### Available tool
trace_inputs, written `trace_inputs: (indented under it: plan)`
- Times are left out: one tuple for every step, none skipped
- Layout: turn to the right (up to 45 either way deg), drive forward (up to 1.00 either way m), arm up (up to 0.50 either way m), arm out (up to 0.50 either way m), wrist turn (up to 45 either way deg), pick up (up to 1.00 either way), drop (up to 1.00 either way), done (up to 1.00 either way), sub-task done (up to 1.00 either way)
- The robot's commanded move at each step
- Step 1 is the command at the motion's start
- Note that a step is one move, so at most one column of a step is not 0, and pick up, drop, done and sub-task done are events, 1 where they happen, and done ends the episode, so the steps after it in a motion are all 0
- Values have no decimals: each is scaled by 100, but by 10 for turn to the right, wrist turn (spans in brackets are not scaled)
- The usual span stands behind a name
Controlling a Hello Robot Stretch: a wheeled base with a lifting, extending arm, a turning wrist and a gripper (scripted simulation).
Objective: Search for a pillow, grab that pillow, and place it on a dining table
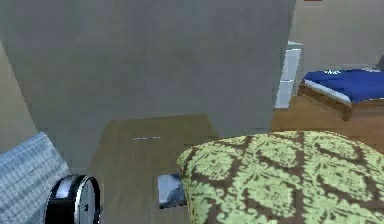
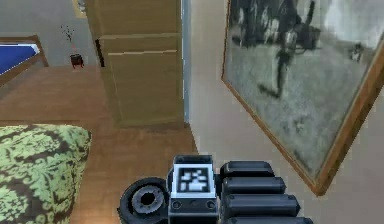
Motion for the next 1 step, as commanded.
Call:
trace_inputs:
  plan:
    - [300,0,0,0,0,0,0,0,0]
